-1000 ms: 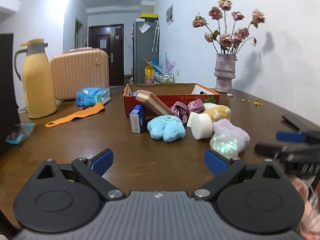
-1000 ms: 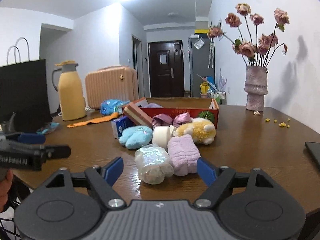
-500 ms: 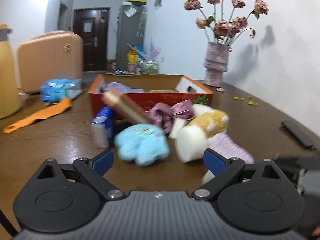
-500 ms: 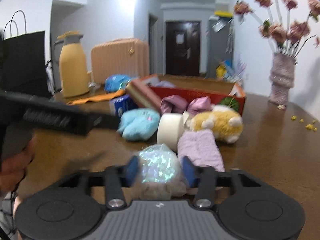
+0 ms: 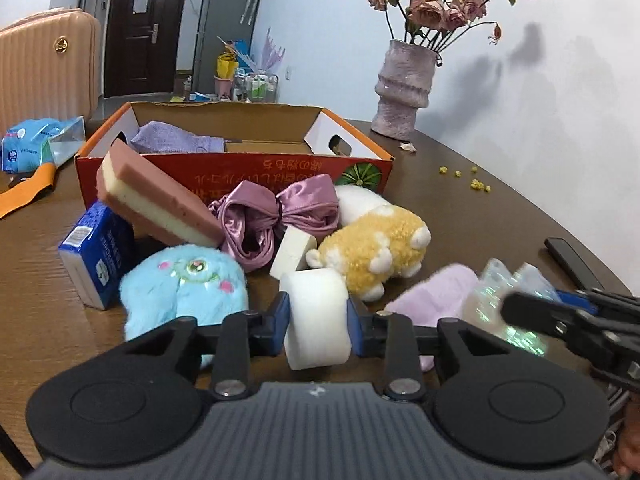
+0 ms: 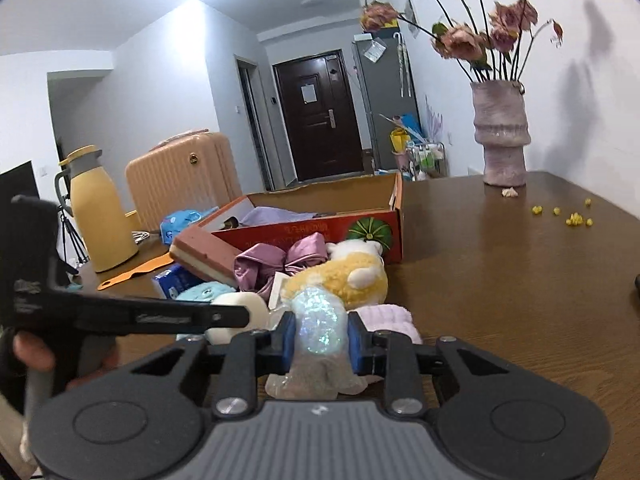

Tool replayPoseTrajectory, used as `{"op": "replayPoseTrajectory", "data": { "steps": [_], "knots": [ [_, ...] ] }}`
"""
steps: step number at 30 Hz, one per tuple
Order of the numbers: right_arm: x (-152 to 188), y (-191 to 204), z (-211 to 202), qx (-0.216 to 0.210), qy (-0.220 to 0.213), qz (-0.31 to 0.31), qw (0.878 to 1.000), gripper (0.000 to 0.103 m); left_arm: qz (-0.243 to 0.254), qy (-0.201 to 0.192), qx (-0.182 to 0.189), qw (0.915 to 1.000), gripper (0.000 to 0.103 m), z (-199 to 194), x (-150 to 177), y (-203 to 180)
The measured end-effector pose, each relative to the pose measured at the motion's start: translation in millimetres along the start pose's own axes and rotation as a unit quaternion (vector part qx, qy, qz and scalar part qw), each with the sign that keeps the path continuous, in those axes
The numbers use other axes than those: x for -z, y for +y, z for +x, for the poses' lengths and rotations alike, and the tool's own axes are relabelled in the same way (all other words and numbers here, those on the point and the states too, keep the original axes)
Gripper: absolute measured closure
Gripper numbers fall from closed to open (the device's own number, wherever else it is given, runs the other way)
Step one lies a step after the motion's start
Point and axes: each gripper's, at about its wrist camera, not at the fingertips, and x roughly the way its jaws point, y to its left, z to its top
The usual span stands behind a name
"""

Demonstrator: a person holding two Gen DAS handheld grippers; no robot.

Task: Organize soft objects
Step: 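Grasp the white round sponge with the left gripper while the right grasps the sparkly ball, then place the white sponge and sparkly ball into the box, opening both grippers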

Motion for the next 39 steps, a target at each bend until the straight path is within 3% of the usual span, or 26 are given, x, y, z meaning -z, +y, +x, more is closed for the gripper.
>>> {"op": "replayPoseTrajectory", "data": {
  "steps": [2,9,15,19,25,29,32,34,35,36,37,39],
  "knots": [
    [-3,1,2,-0.007,-0.003,0.005,1.000,0.078,0.000,0.001,0.001,1.0000,0.074,-9,0,1],
    [-32,12,3,-0.042,-0.030,0.002,0.999,0.078,0.002,-0.060,0.020,0.9980,0.074,-57,-23,9],
    [-91,12,42,-0.044,-0.037,-0.017,0.998,0.078,0.006,-0.081,0.037,0.9960,0.074,-53,-97,35],
    [-147,1,100,-0.044,-0.014,-0.029,0.999,0.078,0.003,-0.067,0.033,0.9972,0.074,-9,-168,52],
    [-210,-17,222,0.007,0.038,-0.058,0.998,0.078,0.002,0.004,-0.033,0.9994,0.073,112,-245,75],
    [-225,-36,307,0.046,0.088,-0.054,0.994,0.078,-0.041,0.074,-0.034,0.9958,0.073,189,-262,101],
    [-222,-45,355,0.076,0.125,-0.066,0.987,0.077,-0.032,0.092,-0.056,0.9936,0.072,226,-262,108],
    [-217,-48,373,0.090,0.139,-0.067,0.984,0.068,-0.037,0.110,-0.054,0.9918,0.072,243,-261,113],
    [-215,-49,379,0.096,0.146,-0.065,0.982,0.068,-0.036,0.120,-0.046,0.9910,0.063,250,-260,113],
    [-213,-49,385,0.100,0.154,-0.066,0.981,0.065,-0.036,0.128,-0.040,0.9903,0.042,254,-257,113],
    [-210,-49,388,0.101,0.162,-0.070,0.979,0.057,-0.036,0.135,-0.042,0.9892,0.036,257,-257,112],
    [-205,-49,390,0.110,0.165,-0.072,0.977,0.053,-0.025,0.126,-0.055,0.9902,0.035,255,-253,111]
  ]
}}
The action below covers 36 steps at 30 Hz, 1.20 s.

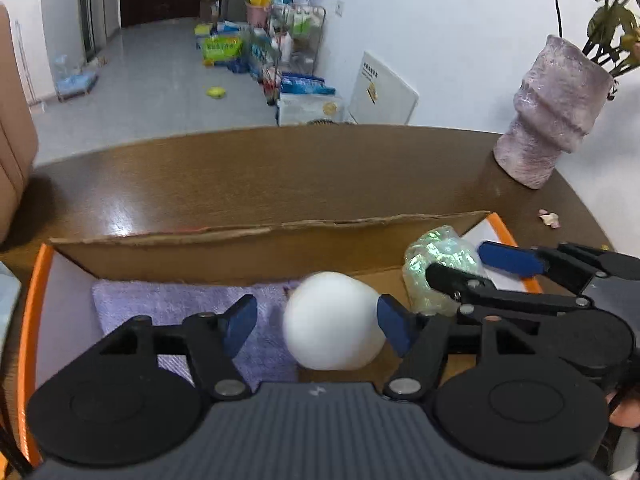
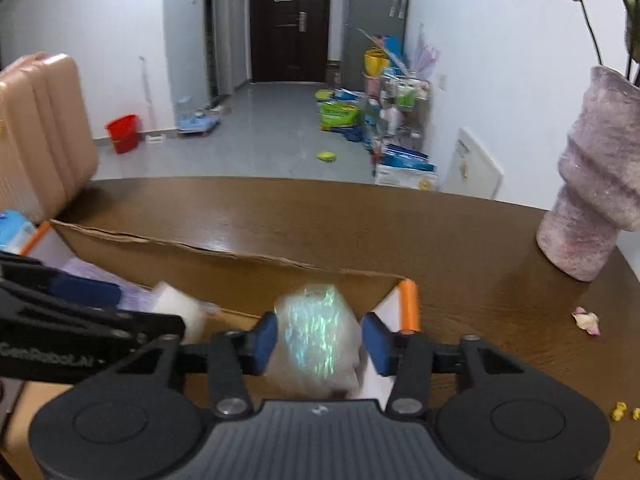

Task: Organize soft objects
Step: 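Place the white sponge and sparkly ball into the box, opening both grippers, then grasp the pink fuzzy towel with the left gripper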

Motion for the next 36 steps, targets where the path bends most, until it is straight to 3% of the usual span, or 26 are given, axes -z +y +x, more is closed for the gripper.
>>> {"op": "replayPoseTrajectory", "data": {
  "steps": [7,13,18,22,25,28,32,36],
  "knots": [
    [-4,-4,-40,-0.004,-0.032,-0.001,0.999,0.043,-0.002,-0.024,-0.008,0.9997,0.028,-42,1,-3],
    [-6,-20,-126,-0.007,-0.075,0.002,0.997,0.040,0.017,-0.072,-0.022,0.9970,0.025,-128,10,-12],
    [12,-35,-209,0.000,-0.111,0.005,0.994,0.030,0.030,-0.110,-0.040,0.9926,0.017,-206,38,-17],
    [31,-40,-257,-0.003,-0.127,0.010,0.992,0.030,0.020,-0.129,-0.048,0.9902,0.016,-250,66,-21],
    [57,-38,-284,-0.017,-0.144,0.010,0.989,0.030,0.023,-0.162,-0.067,0.9842,0.016,-280,107,-24],
    [102,-31,-308,-0.036,-0.170,-0.002,0.985,0.027,0.039,-0.205,-0.082,0.9744,0.010,-303,171,-31],
    [171,-12,-327,-0.062,-0.190,-0.022,0.980,0.023,0.053,-0.234,-0.062,0.9688,0.007,-318,256,-45],
    [236,10,-338,-0.073,-0.188,-0.039,0.979,0.023,0.051,-0.245,-0.077,0.9650,0.006,-322,323,-62]
  ]
}}
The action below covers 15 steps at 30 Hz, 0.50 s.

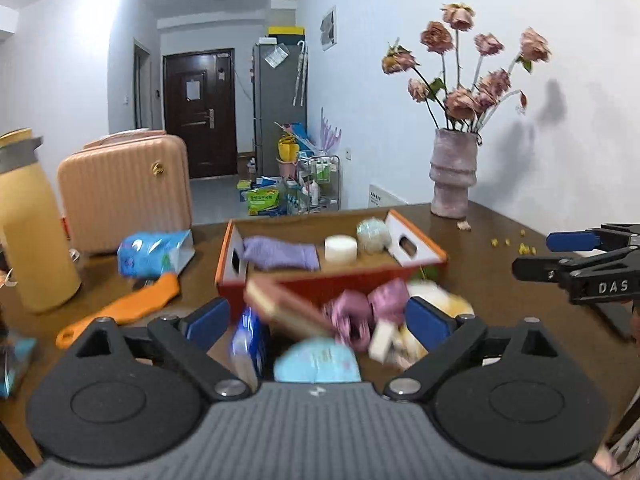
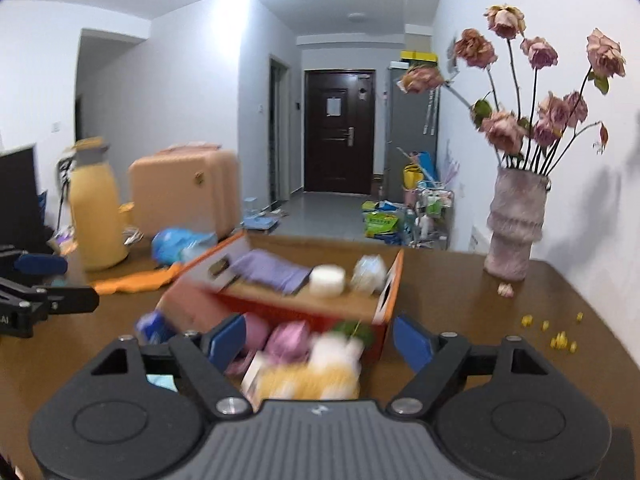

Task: Organize soft objects
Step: 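Grasp the pink fuzzy towel with the left gripper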

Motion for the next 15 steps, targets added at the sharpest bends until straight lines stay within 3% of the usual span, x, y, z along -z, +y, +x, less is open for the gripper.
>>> {"op": "replayPoseTrajectory", "data": {
  "steps": [4,9,15],
  "knots": [
    [52,18,-23,-0.003,0.005,0.003,1.000,0.019,0.014,0.012,-0.023,0.9996,0.003,-27,48,-19],
    [107,17,-41,-0.013,0.029,0.069,0.997,0.019,0.024,0.062,-0.019,0.9976,0.003,-27,75,-32],
    [115,-10,-32,-0.005,0.022,0.102,0.995,0.021,0.005,0.087,-0.007,0.9962,0.003,10,74,-49]
  ]
}}
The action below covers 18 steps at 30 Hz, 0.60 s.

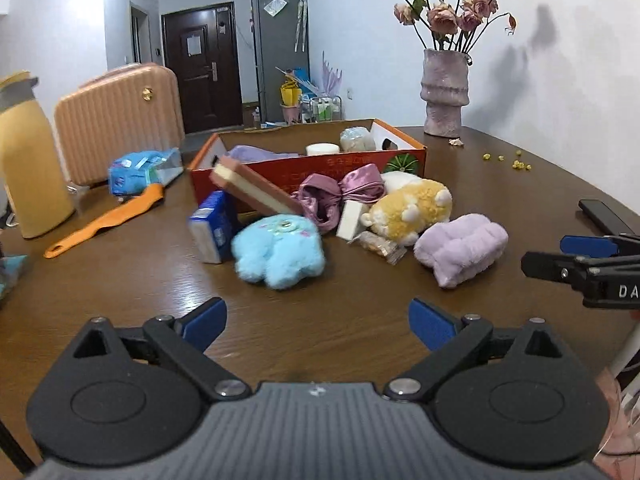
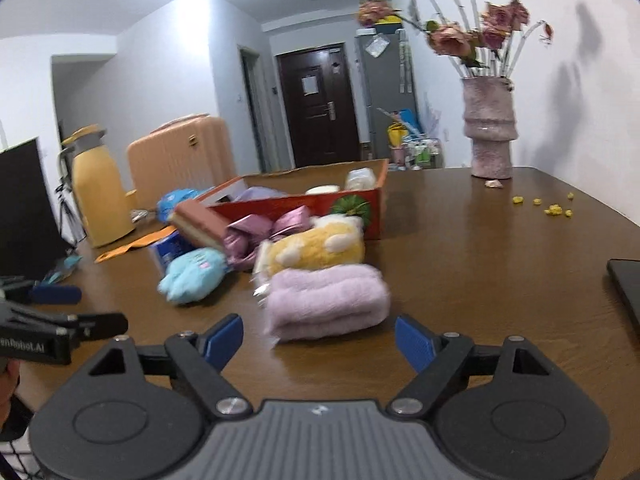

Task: Organize soft objects
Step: 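Grasp the pink fuzzy towel with the left gripper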

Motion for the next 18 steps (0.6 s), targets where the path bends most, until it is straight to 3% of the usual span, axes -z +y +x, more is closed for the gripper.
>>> {"op": "replayPoseTrajectory", "data": {
  "steps": [5,7,11,13,18],
  "knots": [
    [-18,-29,33,-0.012,0.007,0.046,0.999,0.031,-0.062,0.023,0.073,0.9951,0.009,36,-20,-11],
    [-24,-38,51,-0.020,0.016,0.056,0.998,0.039,-0.064,0.023,0.088,0.9938,0.014,53,-29,-23],
    [-34,-49,83,-0.028,0.034,0.062,0.997,0.046,-0.066,0.045,0.108,0.9909,0.038,88,-40,-42],
    [-36,-54,96,-0.032,0.045,0.065,0.996,0.056,-0.084,0.065,0.134,0.9853,0.047,104,-42,-42],
    [-31,-61,114,-0.057,0.063,0.084,0.993,0.067,-0.104,0.090,0.171,0.9756,0.074,128,-38,-34]
  ]
}}
